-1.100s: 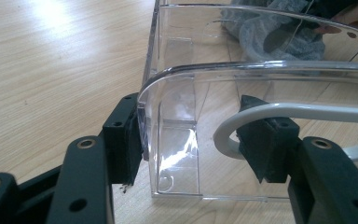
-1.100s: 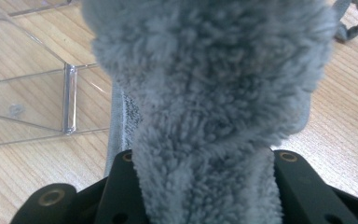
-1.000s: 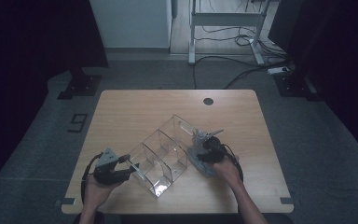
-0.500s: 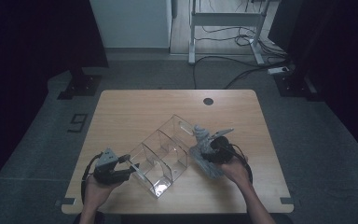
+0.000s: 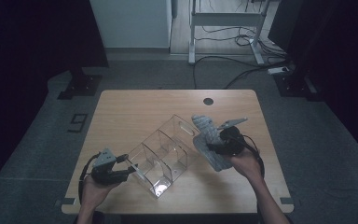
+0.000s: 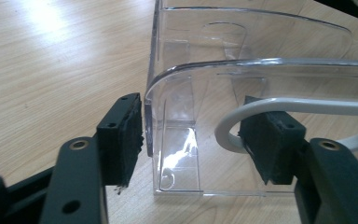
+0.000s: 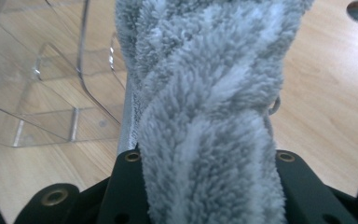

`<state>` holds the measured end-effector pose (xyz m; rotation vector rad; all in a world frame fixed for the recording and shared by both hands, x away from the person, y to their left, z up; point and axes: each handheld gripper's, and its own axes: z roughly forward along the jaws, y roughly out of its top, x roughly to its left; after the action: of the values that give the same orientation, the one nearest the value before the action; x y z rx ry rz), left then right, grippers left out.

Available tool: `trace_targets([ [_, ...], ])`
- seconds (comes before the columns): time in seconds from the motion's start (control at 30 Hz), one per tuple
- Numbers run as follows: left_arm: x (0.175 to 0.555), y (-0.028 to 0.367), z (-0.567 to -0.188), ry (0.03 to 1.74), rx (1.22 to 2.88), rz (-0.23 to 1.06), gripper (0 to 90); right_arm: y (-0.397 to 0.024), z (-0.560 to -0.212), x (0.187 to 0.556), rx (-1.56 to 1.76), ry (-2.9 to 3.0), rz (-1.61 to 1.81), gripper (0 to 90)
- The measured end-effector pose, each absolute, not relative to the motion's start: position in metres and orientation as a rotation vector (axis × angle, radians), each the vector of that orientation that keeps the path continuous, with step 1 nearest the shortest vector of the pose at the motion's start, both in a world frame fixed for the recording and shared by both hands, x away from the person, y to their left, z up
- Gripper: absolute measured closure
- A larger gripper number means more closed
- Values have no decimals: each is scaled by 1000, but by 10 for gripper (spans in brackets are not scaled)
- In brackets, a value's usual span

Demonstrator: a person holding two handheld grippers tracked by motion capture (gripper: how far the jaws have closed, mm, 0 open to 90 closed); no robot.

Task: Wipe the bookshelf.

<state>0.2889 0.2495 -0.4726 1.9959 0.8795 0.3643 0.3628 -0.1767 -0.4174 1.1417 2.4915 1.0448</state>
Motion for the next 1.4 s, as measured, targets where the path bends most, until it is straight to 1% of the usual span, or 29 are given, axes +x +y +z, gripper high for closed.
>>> trace_targets([
  [0.03, 289, 249, -472, 877, 2000, 367, 422, -176, -410, 363, 1138, 2492, 1050, 644],
  [0.3, 288, 249, -473, 878, 2000, 372, 427, -163, -375, 363, 1065, 2507, 1069, 643],
  [0.43, 288, 248, -473, 879, 1997, 372, 428, -146, -358, 364, 1021, 2526, 1074, 643],
  [0.63, 288, 248, -473, 884, 1993, 372, 428, -118, -345, 369, 965, 2563, 1060, 642],
  [0.93, 289, 248, -473, 883, 1993, 372, 428, -76, -346, 385, 908, 2597, 1041, 639],
  [1.2, 289, 247, -474, 882, 1994, 370, 428, -45, -359, 400, 887, 2617, 1019, 638],
  [1.4, 289, 247, -474, 883, 1993, 367, 428, -25, -375, 411, 887, 2645, 983, 638],
])
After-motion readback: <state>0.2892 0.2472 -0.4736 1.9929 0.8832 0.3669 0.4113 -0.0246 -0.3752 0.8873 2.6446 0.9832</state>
